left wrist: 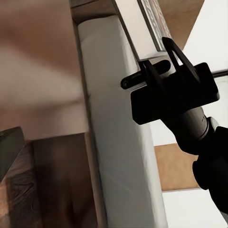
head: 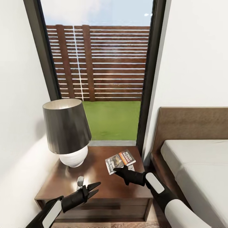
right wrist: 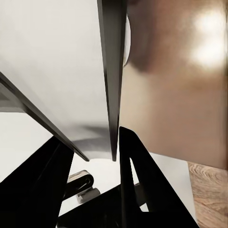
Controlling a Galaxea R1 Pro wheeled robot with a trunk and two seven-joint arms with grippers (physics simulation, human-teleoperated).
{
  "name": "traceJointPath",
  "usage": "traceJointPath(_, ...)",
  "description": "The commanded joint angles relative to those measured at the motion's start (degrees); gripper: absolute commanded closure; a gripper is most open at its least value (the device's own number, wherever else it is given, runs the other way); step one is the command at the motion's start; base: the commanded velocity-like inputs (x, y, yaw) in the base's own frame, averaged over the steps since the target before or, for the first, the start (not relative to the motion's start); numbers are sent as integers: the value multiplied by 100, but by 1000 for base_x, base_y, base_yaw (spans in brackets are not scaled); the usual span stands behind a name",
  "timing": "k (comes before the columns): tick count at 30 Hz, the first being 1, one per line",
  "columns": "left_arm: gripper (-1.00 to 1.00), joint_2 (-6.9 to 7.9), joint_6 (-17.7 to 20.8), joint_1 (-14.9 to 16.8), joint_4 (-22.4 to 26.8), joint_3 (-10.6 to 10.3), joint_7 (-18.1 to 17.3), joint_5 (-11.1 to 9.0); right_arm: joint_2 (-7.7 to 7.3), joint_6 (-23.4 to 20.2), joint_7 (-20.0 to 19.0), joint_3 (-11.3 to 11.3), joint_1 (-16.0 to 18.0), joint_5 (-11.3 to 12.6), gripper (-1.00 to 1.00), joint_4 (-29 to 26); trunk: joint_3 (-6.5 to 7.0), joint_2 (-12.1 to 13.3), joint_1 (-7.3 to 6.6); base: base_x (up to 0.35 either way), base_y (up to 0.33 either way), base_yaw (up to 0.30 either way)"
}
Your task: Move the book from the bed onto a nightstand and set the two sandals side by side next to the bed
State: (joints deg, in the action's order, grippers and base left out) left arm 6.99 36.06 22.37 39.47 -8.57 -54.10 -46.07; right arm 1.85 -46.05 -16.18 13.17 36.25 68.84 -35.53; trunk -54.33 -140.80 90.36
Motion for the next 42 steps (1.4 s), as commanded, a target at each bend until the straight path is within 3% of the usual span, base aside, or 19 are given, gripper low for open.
traceJointPath(1,-100,5,42,4,-1,-22,5,-54,0,-10,-34,1,4,-11,100,2,-24,-44,21,0,0,0)
traceJointPath(9,-100,7,42,4,-1,-22,5,-53,0,-10,-34,1,4,-11,100,2,-78,-164,87,0,0,0)
traceJointPath(20,-100,5,42,4,-1,-22,5,-52,0,-10,-34,1,4,-11,100,2,-313,-256,154,0,0,0)
traceJointPath(42,-100,9,42,4,-1,-22,5,-52,-2,-10,-79,3,4,-11,100,-50,-313,-256,154,0,0,0)
